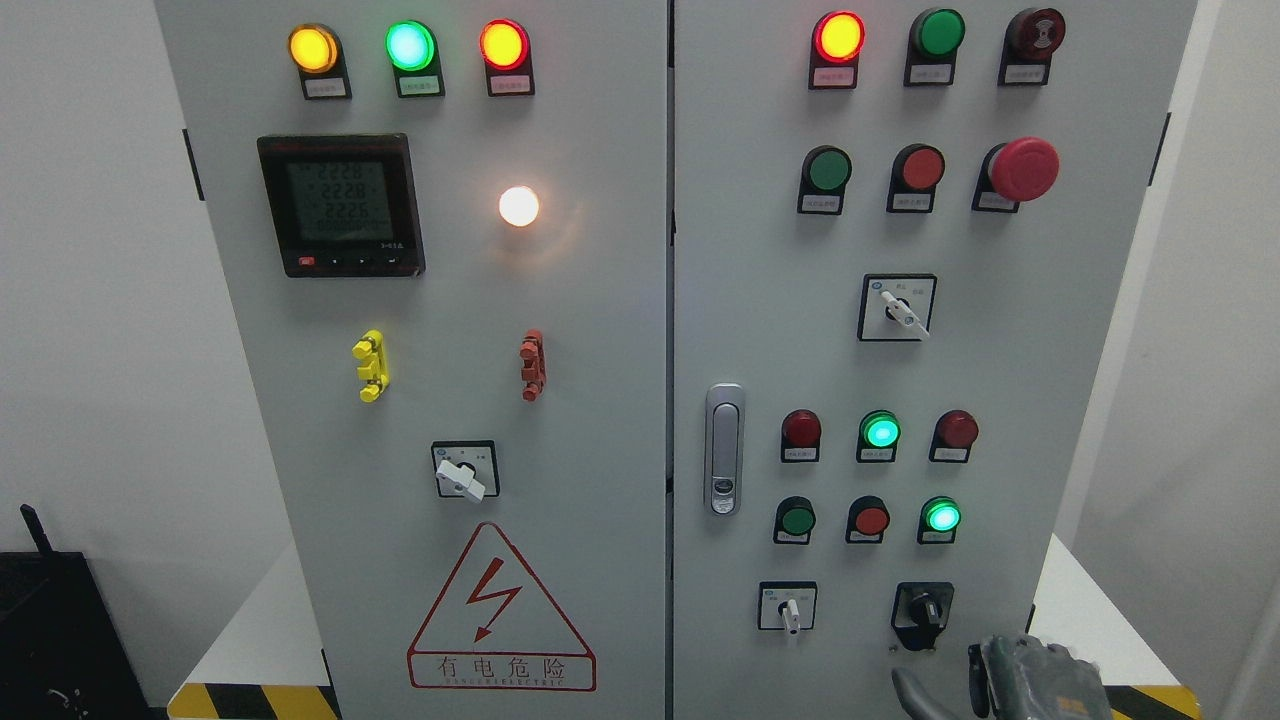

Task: Flip black knob to close circuit
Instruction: 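Raise the right hand toward the black rotary knob near the cabinet bottom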

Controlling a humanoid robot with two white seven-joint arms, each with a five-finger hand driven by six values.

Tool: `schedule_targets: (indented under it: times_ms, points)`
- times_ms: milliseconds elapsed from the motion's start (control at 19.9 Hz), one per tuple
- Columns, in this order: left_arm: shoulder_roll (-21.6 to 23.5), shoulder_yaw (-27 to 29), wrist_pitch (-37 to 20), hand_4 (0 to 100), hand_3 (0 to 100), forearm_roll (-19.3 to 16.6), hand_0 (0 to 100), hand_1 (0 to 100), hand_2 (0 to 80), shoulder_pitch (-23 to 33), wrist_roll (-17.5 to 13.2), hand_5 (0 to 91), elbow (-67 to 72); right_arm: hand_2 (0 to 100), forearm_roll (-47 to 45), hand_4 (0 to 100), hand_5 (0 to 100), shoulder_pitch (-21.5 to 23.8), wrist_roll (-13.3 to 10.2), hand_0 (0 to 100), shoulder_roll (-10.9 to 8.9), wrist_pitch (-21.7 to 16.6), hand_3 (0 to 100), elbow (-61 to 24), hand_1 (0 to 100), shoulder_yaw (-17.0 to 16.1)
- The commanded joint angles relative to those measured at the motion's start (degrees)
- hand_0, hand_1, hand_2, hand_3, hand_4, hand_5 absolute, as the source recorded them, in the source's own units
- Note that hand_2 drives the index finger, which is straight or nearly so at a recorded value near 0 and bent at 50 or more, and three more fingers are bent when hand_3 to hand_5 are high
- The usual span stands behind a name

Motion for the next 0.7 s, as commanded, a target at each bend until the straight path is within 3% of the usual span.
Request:
schedule_targets:
  times_ms: [0,653]
  points:
    - [0.0,0.0,0.05,0,0,0.01,12,56,0.0,0.01,0.05,0.0,-0.04,92,-0.03,88,89,-1.31,-0.07,0,-0.51,0.62,100,2.99,5,-0.06]
    - [0.0,0.0,0.05,0,0,0.01,12,56,0.0,0.01,0.05,0.0,-0.04,92,0.06,88,90,-2.63,-0.86,0,-0.33,0.71,100,5.98,6,-0.06]
